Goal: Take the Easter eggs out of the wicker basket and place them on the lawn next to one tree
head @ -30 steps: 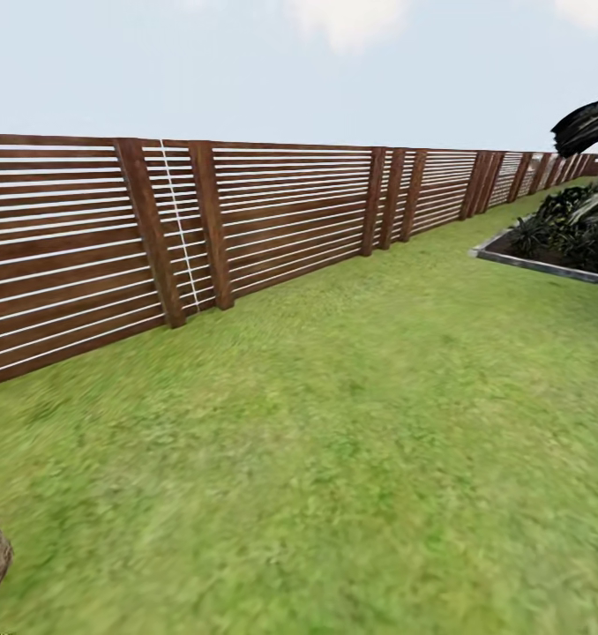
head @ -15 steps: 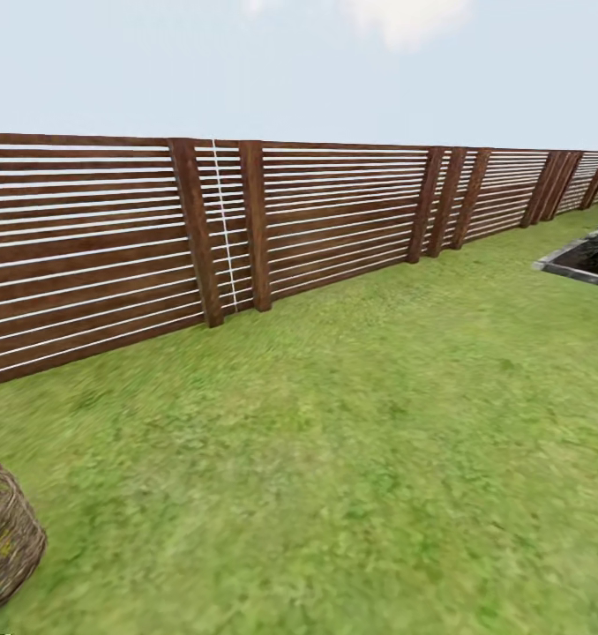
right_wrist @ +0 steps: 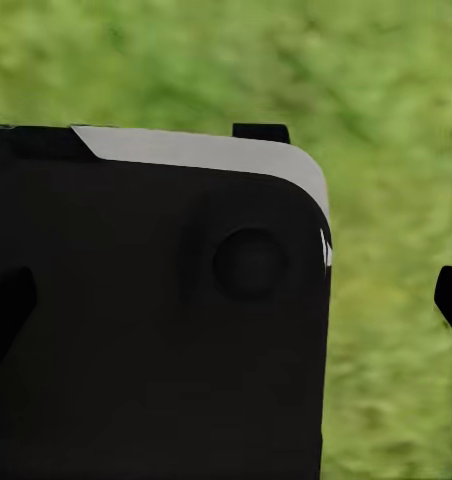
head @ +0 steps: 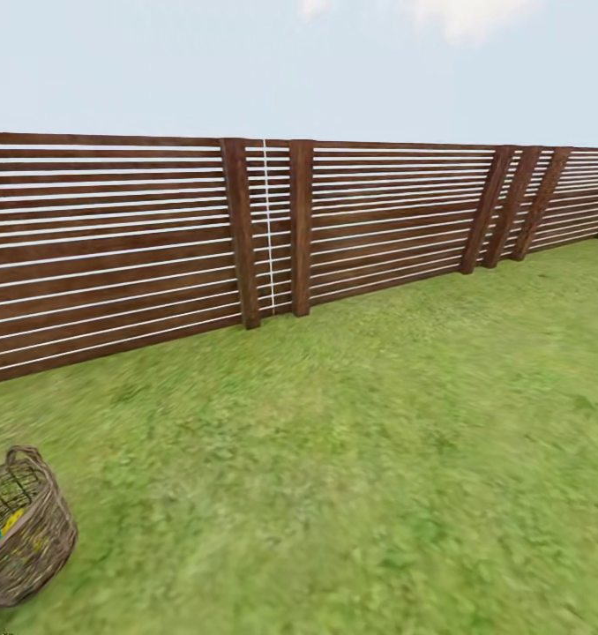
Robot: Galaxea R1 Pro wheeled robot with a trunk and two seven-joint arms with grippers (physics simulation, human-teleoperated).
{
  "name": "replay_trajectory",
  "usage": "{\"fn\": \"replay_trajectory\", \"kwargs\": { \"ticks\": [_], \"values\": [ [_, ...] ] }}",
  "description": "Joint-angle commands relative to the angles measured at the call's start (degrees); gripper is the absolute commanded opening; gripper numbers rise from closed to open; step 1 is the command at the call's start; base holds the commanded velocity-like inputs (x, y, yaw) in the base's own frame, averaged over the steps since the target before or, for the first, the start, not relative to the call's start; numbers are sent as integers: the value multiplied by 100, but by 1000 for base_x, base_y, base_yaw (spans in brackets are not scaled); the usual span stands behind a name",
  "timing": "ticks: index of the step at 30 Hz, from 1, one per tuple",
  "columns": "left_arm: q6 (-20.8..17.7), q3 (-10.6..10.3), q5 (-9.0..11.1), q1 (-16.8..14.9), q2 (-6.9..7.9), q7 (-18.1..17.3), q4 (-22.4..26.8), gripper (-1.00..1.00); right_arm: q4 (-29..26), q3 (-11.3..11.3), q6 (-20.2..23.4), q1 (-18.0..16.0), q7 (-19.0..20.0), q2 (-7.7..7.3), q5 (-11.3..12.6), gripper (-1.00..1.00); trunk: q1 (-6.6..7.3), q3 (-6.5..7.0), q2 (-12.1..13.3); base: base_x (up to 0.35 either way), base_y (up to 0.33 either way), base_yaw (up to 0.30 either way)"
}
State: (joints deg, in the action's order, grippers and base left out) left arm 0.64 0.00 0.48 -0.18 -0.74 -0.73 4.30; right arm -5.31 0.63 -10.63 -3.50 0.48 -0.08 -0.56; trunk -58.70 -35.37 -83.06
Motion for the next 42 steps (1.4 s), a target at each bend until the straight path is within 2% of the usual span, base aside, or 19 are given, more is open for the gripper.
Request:
{"fn": "replay_trajectory", "kwargs": {
  "ticks": [1, 20, 31, 42],
  "values": [
    [7, 0, 5, -3, -2, -7, 1, 100, 3, 3, -20, -2, 5, -1, -5, 100, -3, -5, -2, 338, 0, 293],
    [7, 9, 15, -2, 4, 2, 7, 100, 3, 2, -18, -2, 5, -1, -5, 100, -3, -5, -2, 328, 0, 293],
    [7, 26, 22, -2, 9, 2, 11, 100, 3, 4, -19, -2, 5, -1, -5, 100, -3, -5, -2, 60, -4, 293],
    [7, 24, 22, 0, 4, 11, 10, 100, 4, 4, -18, -2, 5, -1, -5, 100, -3, -5, -2, 285, -124, 293]
  ]
}}
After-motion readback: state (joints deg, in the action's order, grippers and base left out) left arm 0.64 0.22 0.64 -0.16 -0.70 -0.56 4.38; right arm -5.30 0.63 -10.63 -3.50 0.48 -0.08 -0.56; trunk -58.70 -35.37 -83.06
